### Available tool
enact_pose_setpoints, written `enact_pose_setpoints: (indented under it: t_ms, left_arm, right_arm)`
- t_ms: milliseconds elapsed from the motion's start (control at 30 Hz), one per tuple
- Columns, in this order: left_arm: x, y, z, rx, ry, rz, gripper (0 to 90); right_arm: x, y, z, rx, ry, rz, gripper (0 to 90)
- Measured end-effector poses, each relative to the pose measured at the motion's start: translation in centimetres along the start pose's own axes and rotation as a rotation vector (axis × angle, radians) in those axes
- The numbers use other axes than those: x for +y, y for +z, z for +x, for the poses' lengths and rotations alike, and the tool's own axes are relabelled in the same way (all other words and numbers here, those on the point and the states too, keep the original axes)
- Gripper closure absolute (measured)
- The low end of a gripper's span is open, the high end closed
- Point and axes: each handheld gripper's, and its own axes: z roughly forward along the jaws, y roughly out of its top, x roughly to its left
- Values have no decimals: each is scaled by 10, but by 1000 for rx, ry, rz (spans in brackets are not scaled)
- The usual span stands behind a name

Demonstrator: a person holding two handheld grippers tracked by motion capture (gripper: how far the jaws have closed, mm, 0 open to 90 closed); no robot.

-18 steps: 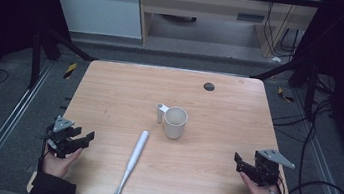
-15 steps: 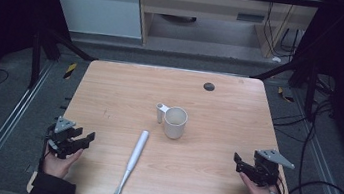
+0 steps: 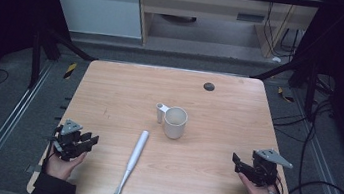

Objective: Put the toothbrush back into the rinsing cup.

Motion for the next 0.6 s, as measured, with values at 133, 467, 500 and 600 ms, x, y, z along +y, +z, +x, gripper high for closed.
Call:
enact_pose_setpoints:
  t_ms: [133, 467, 500, 600]
  left_arm:
    - [0, 2, -4, -32, 12, 23, 702]
    - [-1, 8, -24, -106, 90, 72, 832]
    - [-1, 9, -28, -122, 102, 82, 855]
    - [-2, 11, -34, -152, 125, 98, 886]
  right_arm:
    - [0, 0, 0, 3, -2, 1, 243]
    - [0, 1, 3, 9, 0, 2, 246]
    - [0, 1, 3, 8, -2, 4, 246]
    - [0, 1, 3, 11, 0, 2, 246]
